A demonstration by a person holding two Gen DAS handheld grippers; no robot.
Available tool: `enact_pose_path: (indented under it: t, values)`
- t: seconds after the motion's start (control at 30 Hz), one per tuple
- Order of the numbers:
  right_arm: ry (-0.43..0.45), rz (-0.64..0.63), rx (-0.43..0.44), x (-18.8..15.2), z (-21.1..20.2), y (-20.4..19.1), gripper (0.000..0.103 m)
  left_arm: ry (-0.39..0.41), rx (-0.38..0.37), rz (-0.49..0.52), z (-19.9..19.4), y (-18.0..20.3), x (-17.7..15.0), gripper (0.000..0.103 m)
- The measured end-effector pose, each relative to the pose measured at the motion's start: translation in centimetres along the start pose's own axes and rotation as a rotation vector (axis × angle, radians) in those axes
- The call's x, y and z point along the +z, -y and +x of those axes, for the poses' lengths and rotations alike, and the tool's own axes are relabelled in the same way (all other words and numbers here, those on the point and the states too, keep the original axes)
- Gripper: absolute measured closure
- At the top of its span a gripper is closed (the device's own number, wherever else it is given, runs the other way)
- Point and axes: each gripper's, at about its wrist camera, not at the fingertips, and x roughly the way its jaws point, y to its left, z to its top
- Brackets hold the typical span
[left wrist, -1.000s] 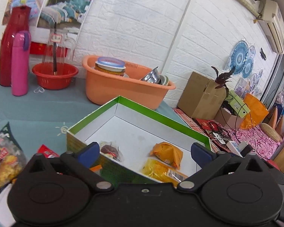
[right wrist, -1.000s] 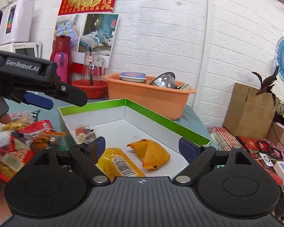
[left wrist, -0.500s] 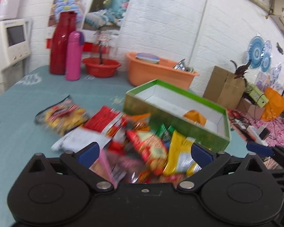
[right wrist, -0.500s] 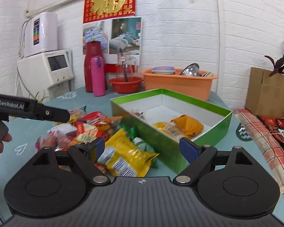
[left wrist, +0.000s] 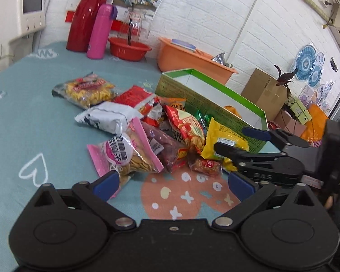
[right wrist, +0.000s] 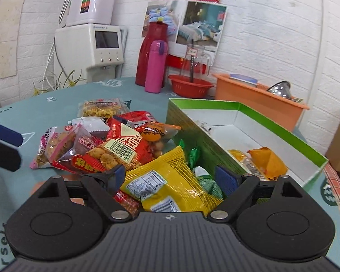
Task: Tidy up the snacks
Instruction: 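Grasp the yellow chip bag from the pile with the left tool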
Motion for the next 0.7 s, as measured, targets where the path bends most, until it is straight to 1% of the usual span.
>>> enact_pose_path:
  t: [0.1, 0.17, 0.27, 0.43, 0.53, 0.6, 0.67, 0.7]
  values:
    - [-0.07, 0.02, 0.017, -0.7, 0.1, -0.2, 0.0, -0.005, -0.016, -0.014, -0.1, -0.3, -0.3, 0.0]
    - [-0.073, 0.02, 0.022, -1.5, -1.1, -0.8, 0.0, -0.017, -0.022, -0.018, 0.2, -0.2, -0.4, 0.0]
    - [-0.088, 0.021, 0.009, -2.6, -3.1, -2.4, 0.0, -0.05, -0.069, -0.029, 1.1, 0.2, -0.6, 0.0]
    - [-0.101, 0.089, 0.062, -4.0, -5.4, -4.9, 0.0, -0.106, -0.16, -0.03, 2.3, 1.6, -1.3, 0.0]
    - [-0.094, 0.107, 0.073, -4.6, -6.3, -5.7, 0.0, -0.125, -0.19, -0.017, 3.0, 2.4, -1.1, 0.0]
    - [-0.095, 0.148, 0.062, -4.7, -6.7, -5.2, 0.0, -0.122, -0.218, 0.011, 3.5, 3.3, -0.5, 0.007]
    - [-0.096, 0.179, 0.041, -4.7, -6.7, -4.4, 0.0, -0.114, -0.251, 0.046, 4.3, 4.3, 0.5, 0.01]
    - [-0.098, 0.188, 0.022, -4.7, -6.6, -4.1, 0.0, -0.113, -0.265, 0.057, 4.9, 4.8, 1.0, 0.018]
